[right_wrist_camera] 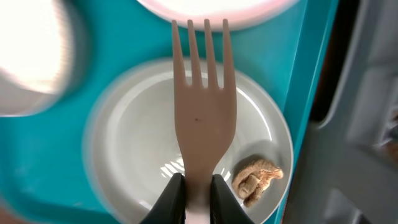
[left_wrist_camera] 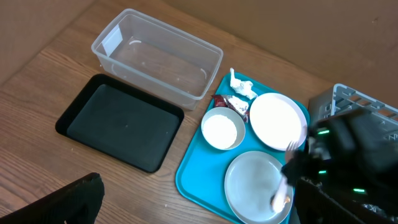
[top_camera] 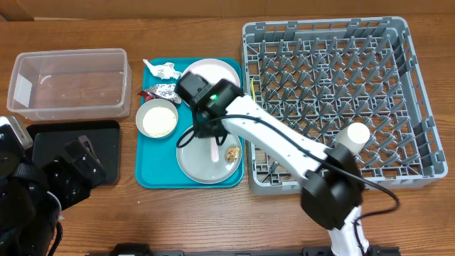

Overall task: Sort waste into correct bins and load items into the dishwasher rack
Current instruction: 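Grasp the pink fork with the right gripper and place it in the rack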

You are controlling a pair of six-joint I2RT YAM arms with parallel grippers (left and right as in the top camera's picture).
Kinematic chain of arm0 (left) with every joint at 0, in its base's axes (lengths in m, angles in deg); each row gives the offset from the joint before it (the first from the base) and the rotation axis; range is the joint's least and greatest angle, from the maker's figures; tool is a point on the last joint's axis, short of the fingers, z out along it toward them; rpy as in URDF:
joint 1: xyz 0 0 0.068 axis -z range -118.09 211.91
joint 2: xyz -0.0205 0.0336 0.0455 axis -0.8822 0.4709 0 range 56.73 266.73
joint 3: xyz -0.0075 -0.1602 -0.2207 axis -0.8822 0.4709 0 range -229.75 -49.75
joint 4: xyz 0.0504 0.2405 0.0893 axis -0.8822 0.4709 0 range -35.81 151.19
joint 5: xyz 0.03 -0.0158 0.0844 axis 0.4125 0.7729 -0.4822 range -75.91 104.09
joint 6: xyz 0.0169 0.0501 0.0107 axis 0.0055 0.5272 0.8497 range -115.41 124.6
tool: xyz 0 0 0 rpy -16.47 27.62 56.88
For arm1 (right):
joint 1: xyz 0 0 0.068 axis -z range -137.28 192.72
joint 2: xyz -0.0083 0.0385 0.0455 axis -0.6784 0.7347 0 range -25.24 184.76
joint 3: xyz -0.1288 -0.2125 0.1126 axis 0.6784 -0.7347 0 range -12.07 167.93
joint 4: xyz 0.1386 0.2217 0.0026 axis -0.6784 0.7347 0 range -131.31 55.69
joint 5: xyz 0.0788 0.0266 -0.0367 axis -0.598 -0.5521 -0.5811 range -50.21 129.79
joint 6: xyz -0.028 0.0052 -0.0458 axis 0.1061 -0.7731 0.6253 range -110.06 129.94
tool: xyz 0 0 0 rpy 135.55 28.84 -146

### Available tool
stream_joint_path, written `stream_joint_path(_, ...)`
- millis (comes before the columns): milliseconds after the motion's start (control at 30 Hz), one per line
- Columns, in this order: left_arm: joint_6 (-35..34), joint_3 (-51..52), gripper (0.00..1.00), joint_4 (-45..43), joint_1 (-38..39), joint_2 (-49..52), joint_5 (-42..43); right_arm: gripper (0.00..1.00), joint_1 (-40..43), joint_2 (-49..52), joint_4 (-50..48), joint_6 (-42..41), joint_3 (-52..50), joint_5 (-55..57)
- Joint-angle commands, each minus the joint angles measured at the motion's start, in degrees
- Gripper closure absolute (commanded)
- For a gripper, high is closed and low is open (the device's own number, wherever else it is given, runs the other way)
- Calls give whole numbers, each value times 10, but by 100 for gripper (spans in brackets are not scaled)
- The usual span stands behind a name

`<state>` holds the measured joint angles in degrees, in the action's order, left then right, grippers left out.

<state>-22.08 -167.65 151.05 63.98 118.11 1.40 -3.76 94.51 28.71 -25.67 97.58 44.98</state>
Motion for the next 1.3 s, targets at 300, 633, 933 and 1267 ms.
stream_joint_path(300,-4,-3,0,-1,-6,1,-8,87,143,-87,25,132,21,9)
stream_joint_path(633,-4,-3,0,-1,-6,1,-9,83,189,-78,-21,178,-54,-10)
stream_joint_path(933,-4,-3,0,-1,-6,1,-8,48,186,-82,-42,196,-108,-12)
stream_joint_path(1267,-4,-3,0,-1,-6,1,-8,38,145,-166,15,193,-64,-23)
